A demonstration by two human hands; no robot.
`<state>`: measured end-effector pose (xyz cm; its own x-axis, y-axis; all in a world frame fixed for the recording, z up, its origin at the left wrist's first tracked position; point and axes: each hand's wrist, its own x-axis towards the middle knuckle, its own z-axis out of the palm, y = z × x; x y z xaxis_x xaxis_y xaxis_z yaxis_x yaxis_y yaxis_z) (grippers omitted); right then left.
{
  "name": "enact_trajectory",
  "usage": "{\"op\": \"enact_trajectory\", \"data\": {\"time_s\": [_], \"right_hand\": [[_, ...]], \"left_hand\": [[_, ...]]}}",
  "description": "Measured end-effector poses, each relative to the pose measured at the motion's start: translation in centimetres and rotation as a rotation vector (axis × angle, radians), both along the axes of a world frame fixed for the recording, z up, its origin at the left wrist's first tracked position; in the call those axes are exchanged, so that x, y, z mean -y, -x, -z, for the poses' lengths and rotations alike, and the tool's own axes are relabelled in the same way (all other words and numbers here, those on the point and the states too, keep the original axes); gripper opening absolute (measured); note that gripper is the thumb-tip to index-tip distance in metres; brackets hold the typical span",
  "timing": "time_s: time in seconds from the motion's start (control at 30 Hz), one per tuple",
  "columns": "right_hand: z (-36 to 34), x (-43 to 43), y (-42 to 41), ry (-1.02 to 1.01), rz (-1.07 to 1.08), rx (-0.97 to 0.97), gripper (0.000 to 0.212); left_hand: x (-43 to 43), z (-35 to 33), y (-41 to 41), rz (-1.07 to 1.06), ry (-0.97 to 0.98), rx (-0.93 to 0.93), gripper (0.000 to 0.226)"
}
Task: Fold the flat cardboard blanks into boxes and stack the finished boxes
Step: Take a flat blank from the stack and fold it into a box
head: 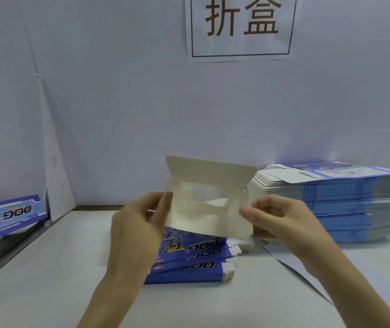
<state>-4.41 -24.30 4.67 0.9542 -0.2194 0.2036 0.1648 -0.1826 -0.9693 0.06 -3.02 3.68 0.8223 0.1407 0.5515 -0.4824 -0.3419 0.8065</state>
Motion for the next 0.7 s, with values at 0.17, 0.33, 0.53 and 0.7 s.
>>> {"op": "enact_trajectory", "data": {"time_s": [0.17,0.33,0.53,0.7], "right_hand": [[-0.6,0.8,0.2,-0.156,-0.001,0.080,0.026],[1.1,0.9,-1.5,-0.625,-0.143,-0.231,0.021],[2.7,-0.2,-2.7,-0.763,-0.327,-0.234,0.018],[3.0,0.4,-2.9,-0.928,-0.340,-0.337,0.014]], "left_hand": [[-1.1,-1.0,-0.5,0.166,0.232,-0.095,0.013],[-1.2,-0.3,-1.9,0.440,0.688,-0.512,0.019],[-2.9,0.1,-3.3,0.431,0.732,-0.496,0.017],[-1.2,1.2,-3.1,0.399,0.543,-0.375,0.018]]}}
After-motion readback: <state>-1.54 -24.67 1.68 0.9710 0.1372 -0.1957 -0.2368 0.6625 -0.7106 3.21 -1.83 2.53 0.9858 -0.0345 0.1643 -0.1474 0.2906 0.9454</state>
